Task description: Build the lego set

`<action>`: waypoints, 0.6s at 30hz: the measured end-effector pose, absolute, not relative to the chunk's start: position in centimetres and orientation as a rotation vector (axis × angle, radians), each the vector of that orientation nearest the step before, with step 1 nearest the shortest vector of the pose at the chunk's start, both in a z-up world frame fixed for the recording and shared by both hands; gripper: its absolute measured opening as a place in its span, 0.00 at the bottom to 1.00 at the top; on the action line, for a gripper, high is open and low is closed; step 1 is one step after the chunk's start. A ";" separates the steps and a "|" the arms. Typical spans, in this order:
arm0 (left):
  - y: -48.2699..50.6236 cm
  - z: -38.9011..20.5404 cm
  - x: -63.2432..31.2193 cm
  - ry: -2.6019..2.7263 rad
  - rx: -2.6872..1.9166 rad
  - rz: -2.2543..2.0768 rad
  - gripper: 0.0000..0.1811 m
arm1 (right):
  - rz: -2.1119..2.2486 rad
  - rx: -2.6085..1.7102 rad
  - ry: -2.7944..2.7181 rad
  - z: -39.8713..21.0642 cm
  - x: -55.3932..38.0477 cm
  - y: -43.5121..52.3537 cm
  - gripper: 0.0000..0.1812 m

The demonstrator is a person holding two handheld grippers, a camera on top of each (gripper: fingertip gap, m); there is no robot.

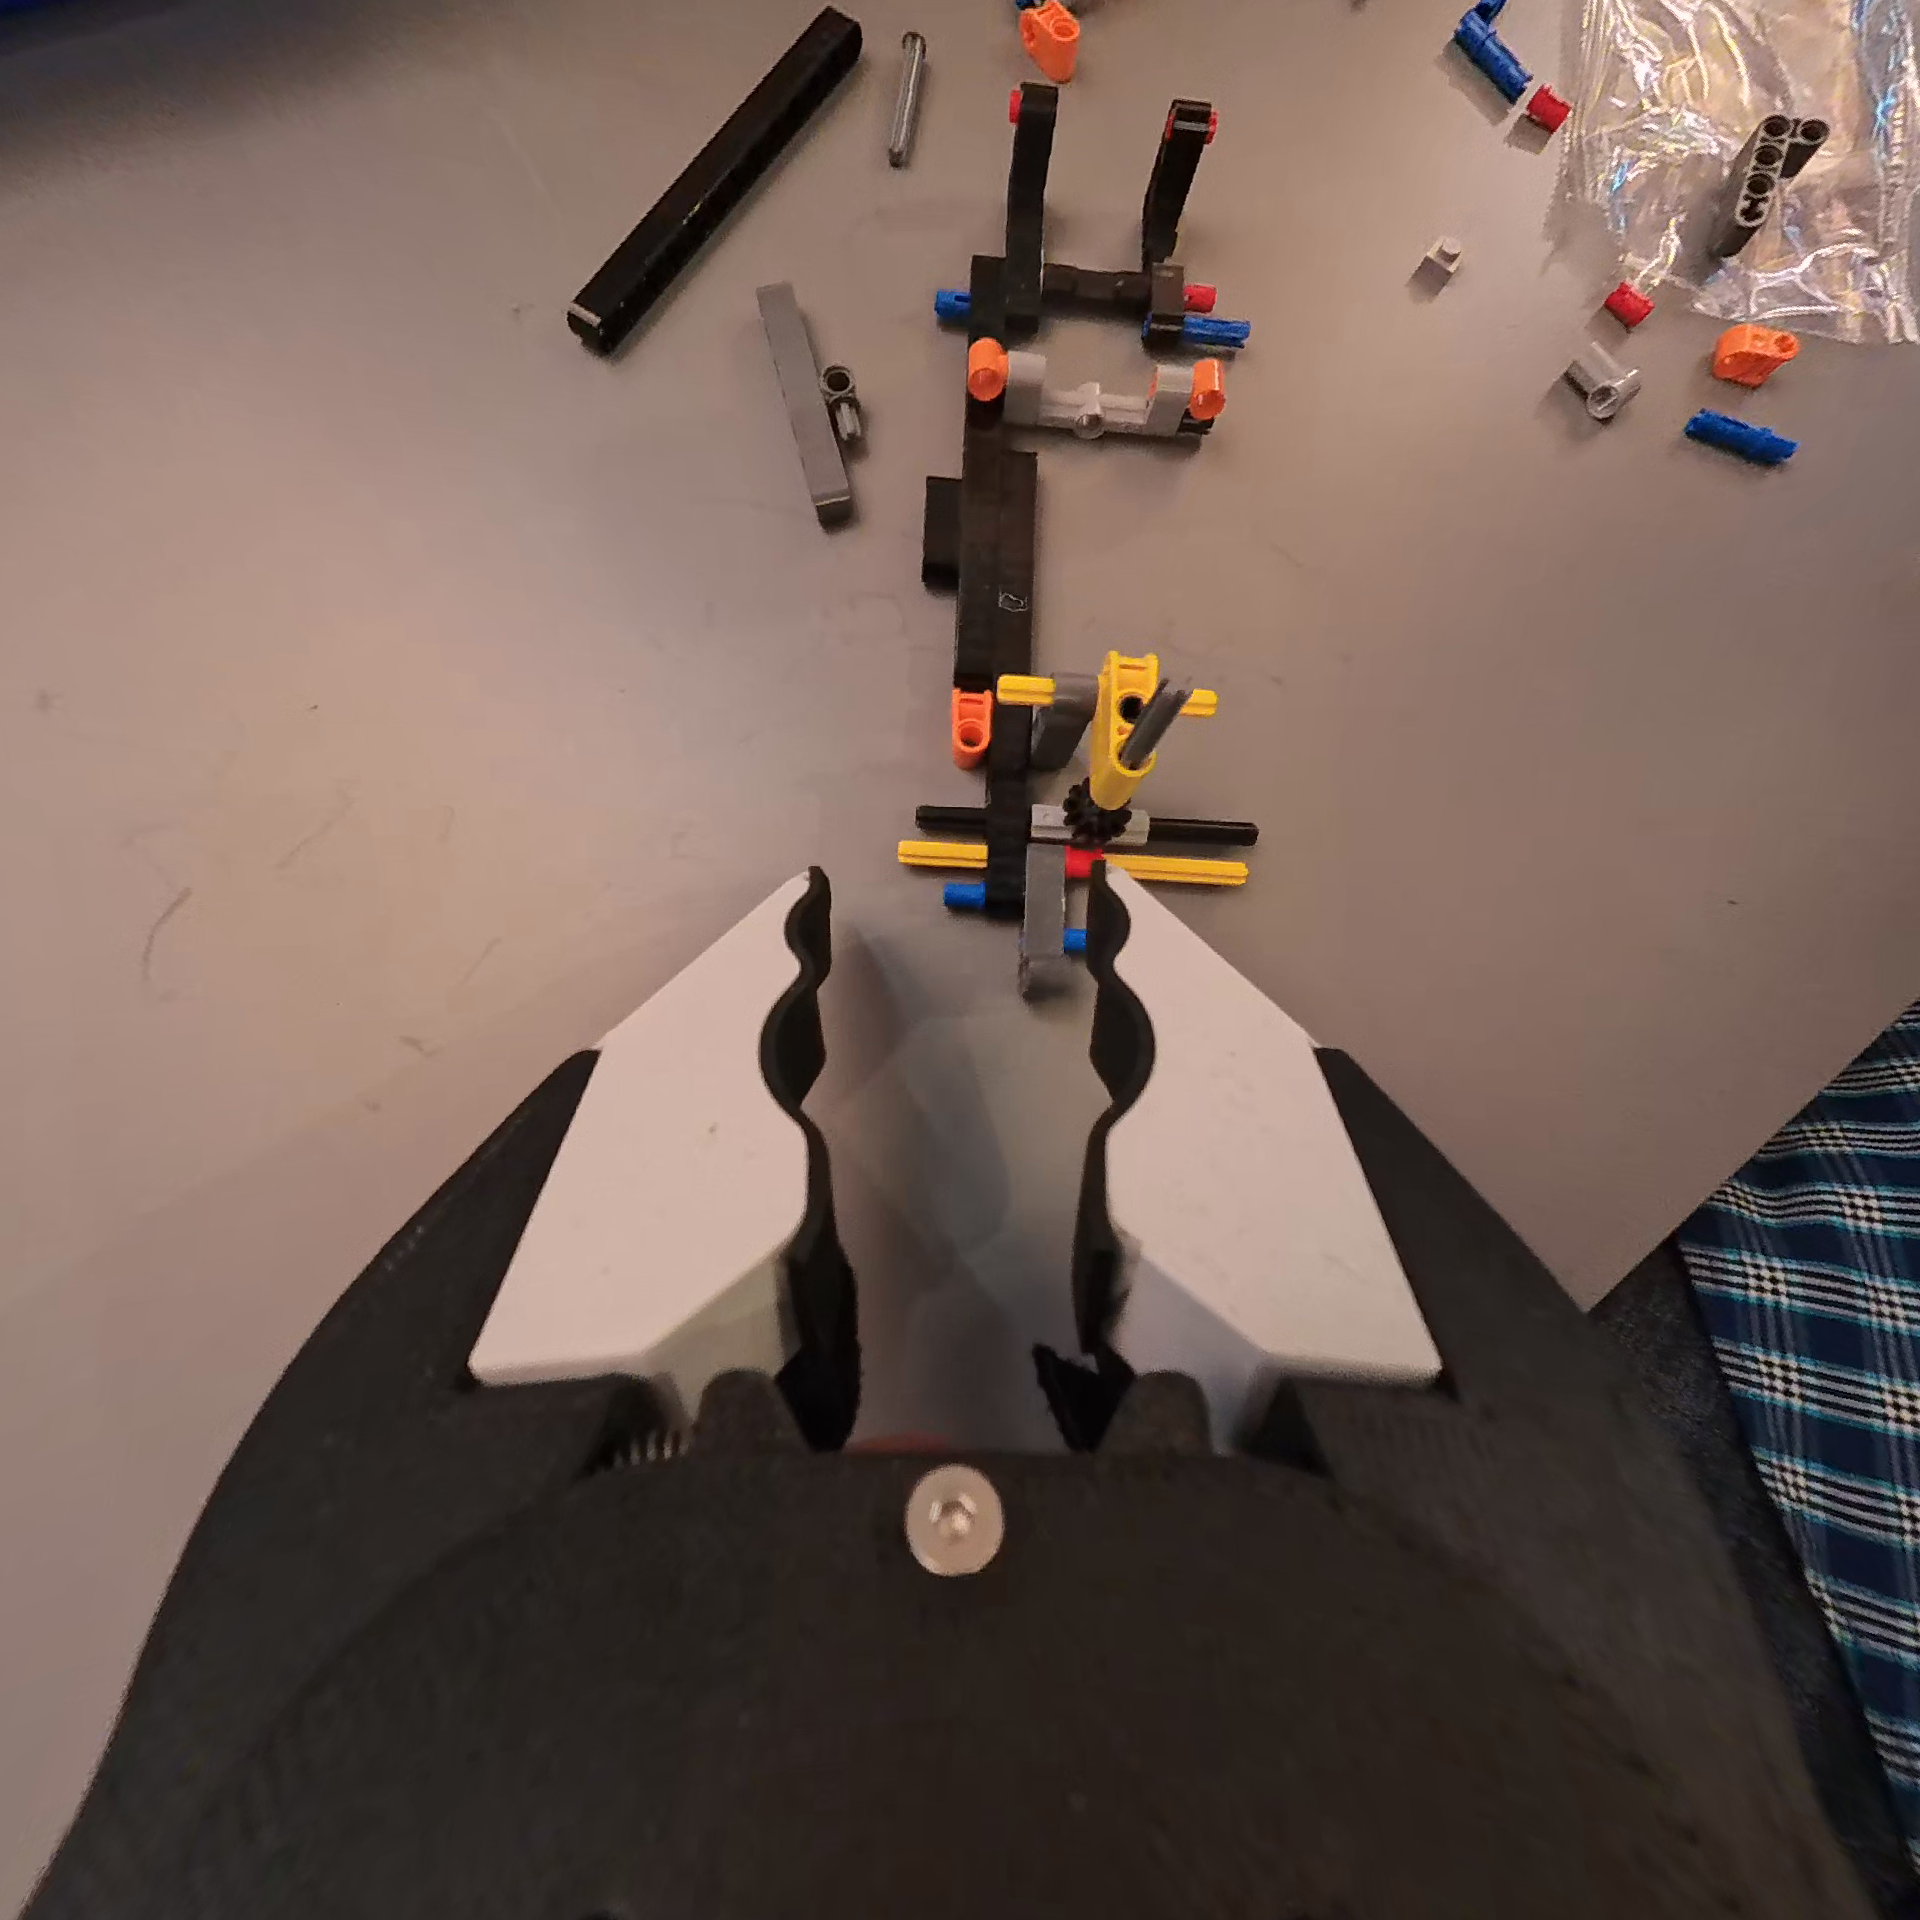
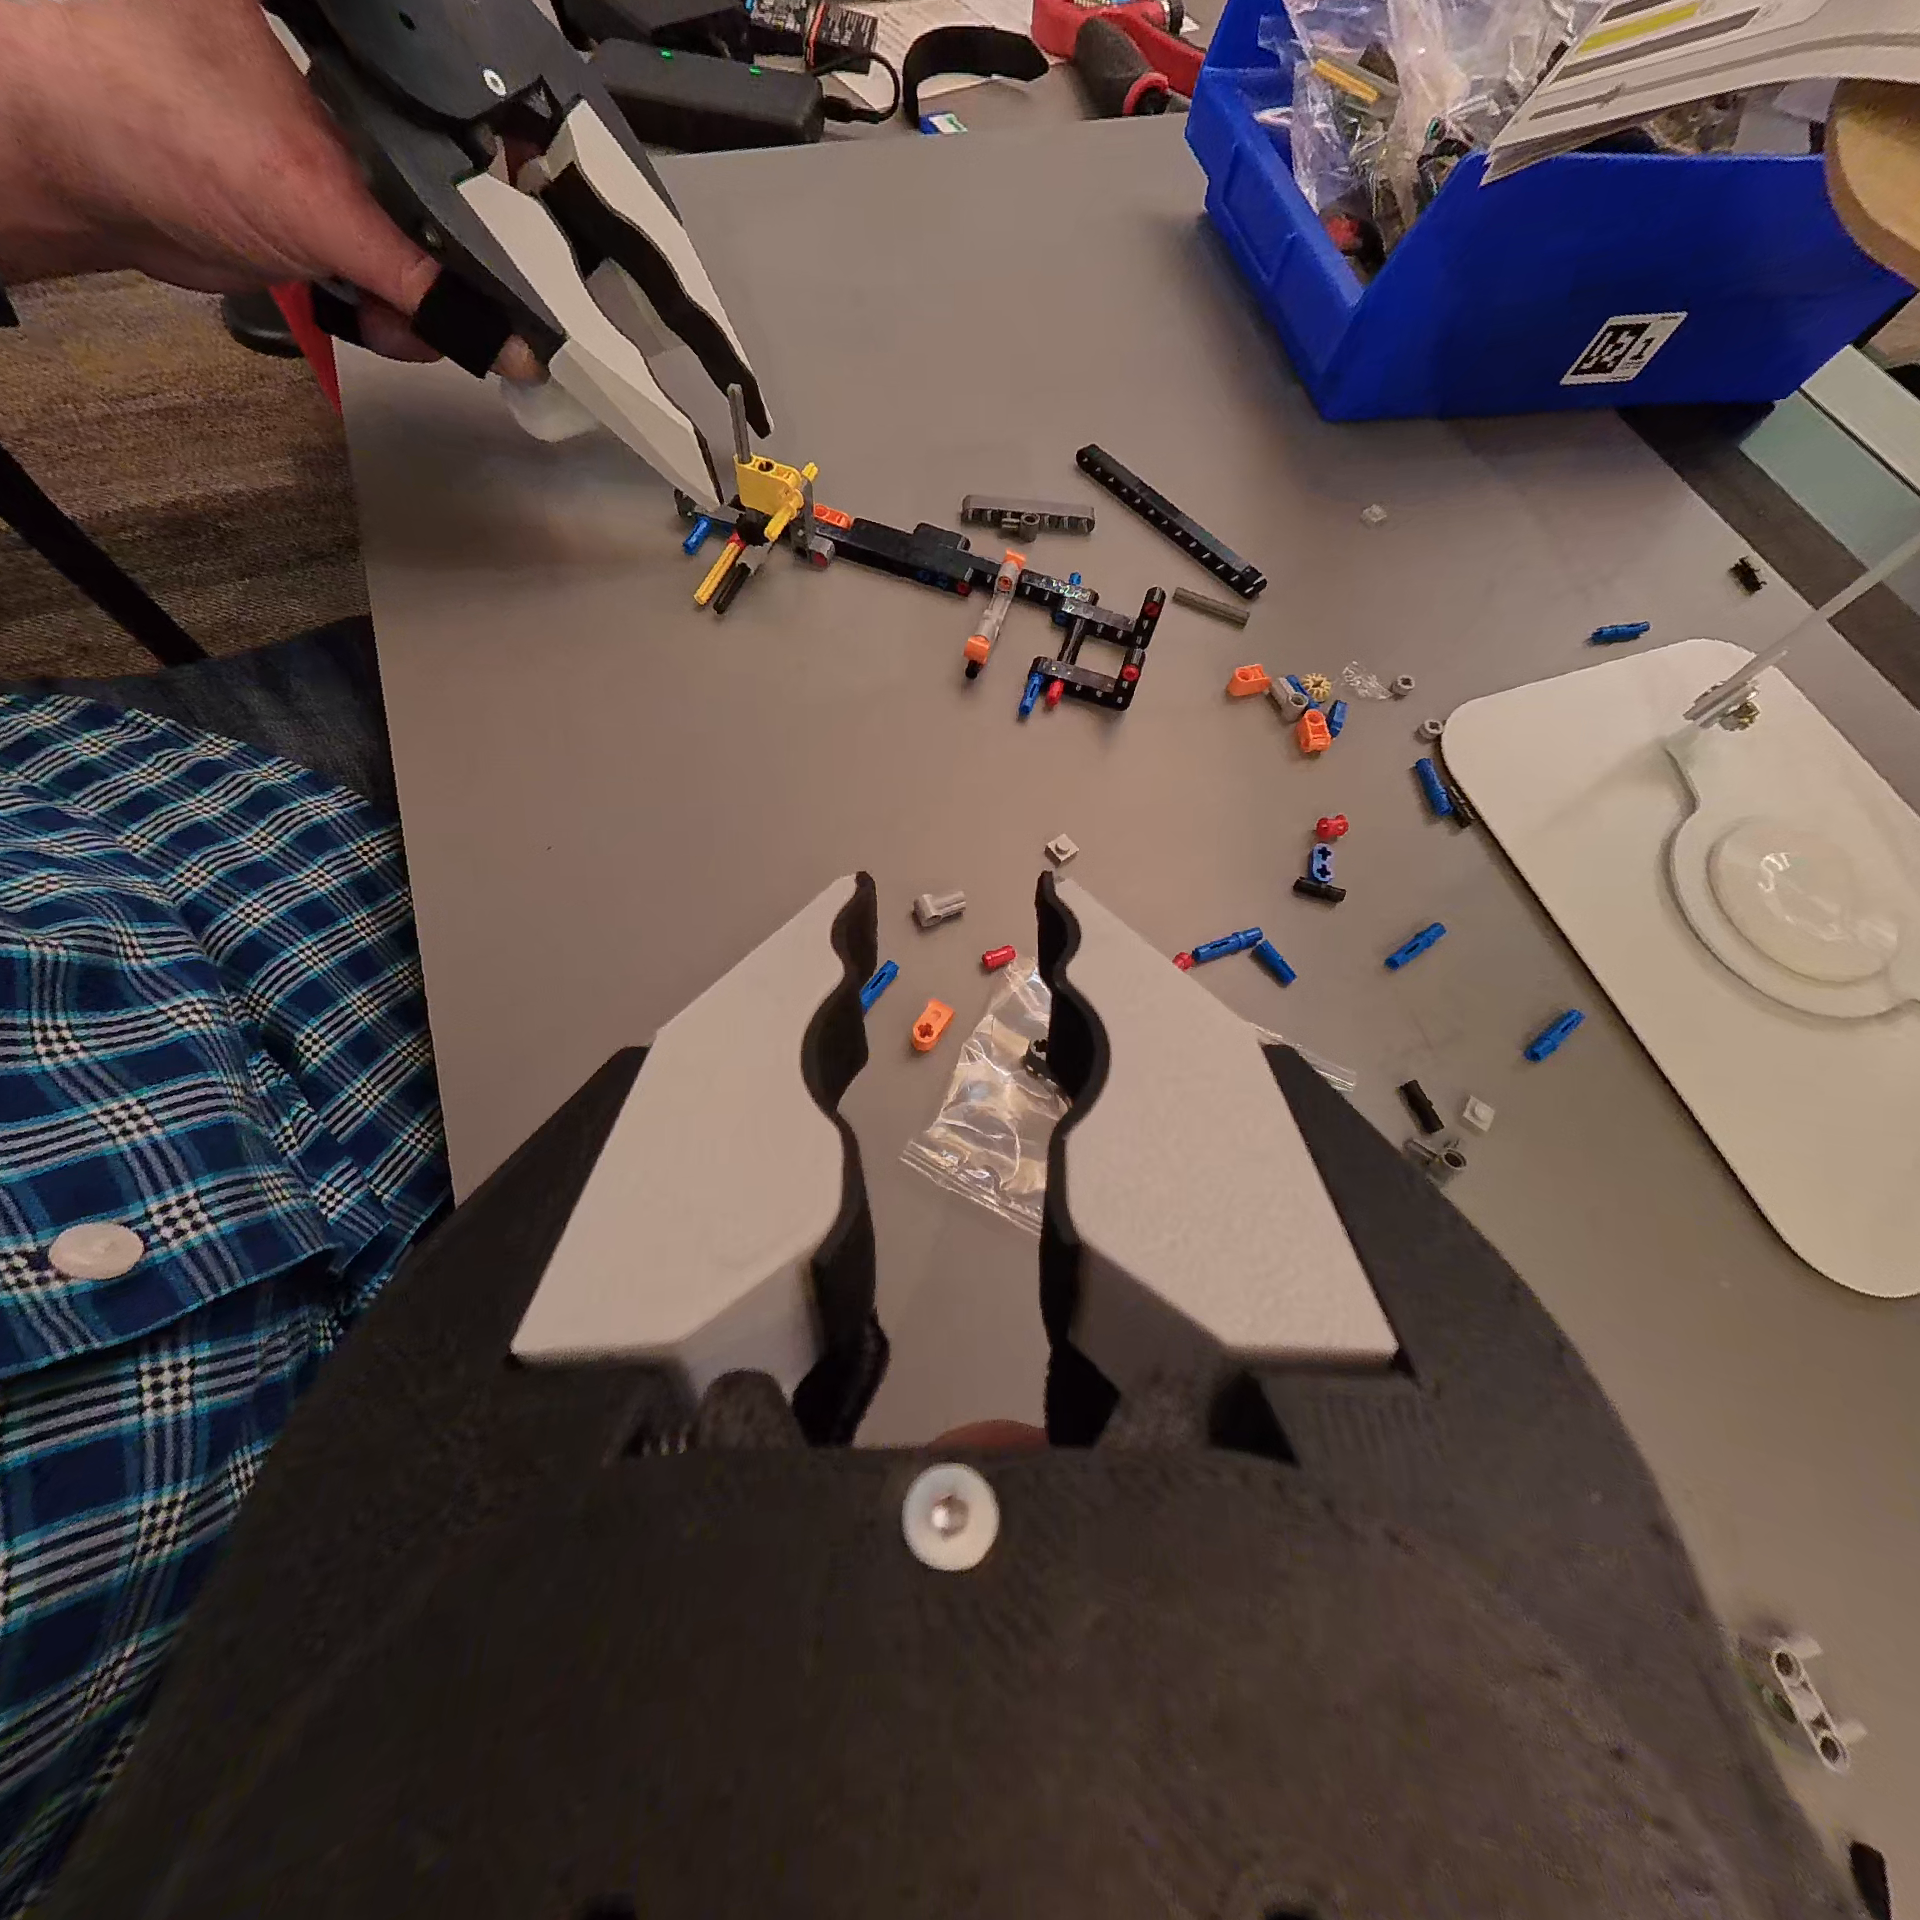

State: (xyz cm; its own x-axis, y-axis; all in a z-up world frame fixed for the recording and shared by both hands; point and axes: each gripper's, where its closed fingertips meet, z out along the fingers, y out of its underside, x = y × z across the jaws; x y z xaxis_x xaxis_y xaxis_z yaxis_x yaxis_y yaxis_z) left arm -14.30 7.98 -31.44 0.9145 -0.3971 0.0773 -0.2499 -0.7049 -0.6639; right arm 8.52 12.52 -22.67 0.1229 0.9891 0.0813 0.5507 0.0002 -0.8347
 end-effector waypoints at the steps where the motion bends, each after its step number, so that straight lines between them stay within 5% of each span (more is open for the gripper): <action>1: 8.0 -31.5 -14.3 0.458 -2.385 -0.280 0.26 | 0.736 -1.648 -1.523 -22.7 8.5 12.5 0.16; 18: 7.7 -31.1 -15.2 0.450 -2.380 -0.261 0.25 | 0.749 -1.642 -1.536 -22.7 8.3 12.1 0.16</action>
State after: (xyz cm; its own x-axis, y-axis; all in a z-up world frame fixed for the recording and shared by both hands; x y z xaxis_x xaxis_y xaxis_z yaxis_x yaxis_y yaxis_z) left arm -15.16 7.73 -31.11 0.9197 -0.3873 0.0644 -0.2486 -0.7015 -0.6679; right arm 8.35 12.14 -22.72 0.1070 0.9913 0.0765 0.5506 0.0050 -0.8348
